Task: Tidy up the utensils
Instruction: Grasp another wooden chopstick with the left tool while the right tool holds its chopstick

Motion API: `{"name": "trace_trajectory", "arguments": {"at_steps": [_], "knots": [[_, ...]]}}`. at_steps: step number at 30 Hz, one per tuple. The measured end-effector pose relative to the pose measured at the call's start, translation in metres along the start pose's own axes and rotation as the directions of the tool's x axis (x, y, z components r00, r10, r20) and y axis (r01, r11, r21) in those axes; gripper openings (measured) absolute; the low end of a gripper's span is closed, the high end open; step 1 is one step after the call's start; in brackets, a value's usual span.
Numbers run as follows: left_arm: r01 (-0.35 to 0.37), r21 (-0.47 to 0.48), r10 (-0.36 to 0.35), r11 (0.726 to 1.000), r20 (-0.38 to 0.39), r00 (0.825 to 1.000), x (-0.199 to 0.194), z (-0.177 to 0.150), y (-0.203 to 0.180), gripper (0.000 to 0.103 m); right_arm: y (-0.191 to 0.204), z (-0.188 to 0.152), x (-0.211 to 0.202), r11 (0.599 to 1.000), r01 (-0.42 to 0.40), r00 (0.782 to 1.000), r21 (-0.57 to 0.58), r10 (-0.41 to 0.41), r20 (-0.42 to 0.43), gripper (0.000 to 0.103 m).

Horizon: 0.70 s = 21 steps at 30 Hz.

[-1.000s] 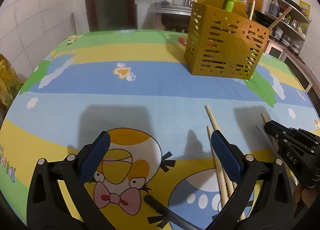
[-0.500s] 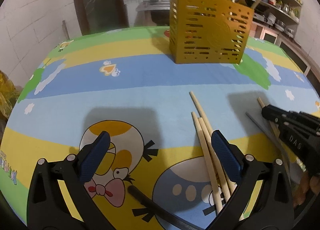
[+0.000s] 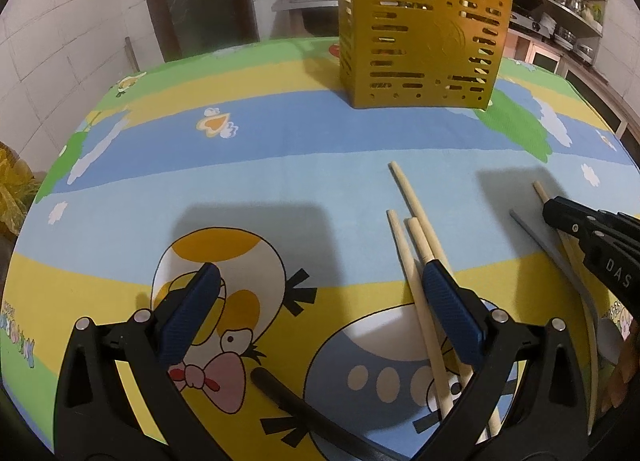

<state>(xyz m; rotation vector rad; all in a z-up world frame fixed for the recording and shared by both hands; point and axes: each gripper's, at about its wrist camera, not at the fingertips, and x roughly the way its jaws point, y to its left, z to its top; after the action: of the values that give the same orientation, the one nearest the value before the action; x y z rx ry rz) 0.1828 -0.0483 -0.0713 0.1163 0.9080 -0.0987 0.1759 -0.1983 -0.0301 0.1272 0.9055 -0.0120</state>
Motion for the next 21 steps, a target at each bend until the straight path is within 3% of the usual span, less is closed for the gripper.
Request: {"name": "trace_trajectory", "arguments": {"at_steps": [8, 13, 17, 21], "knots": [[0.014, -0.027, -0.015, 1.000, -0.037, 0.999, 0.006, 0.003, 0.001, 0.095, -0.003, 0.000, -0.001, 1.000, -0.008, 1.000, 0.005, 0.008, -0.004, 0.007], [0.029, -0.021, -0.031, 0.999, -0.055, 0.998, 0.003, 0.009, -0.009, 0.070, -0.001, 0.000, -0.002, 1.000, 0.008, 1.000, -0.006, -0.008, -0.012, 0.007], [0.012, -0.009, -0.012, 1.000, -0.057, 0.998, 0.003, 0.011, -0.017, 0.059, -0.003, 0.000, -0.003, 1.000, 0.025, 1.000, -0.007, -0.025, -0.017, 0.007], [0.025, 0.007, -0.024, 1.000, -0.075, 0.997, 0.002, 0.017, -0.027, 0.035, -0.005, 0.000, -0.003, 0.999, 0.030, 0.999, -0.012, -0.030, -0.021, 0.007]]}}
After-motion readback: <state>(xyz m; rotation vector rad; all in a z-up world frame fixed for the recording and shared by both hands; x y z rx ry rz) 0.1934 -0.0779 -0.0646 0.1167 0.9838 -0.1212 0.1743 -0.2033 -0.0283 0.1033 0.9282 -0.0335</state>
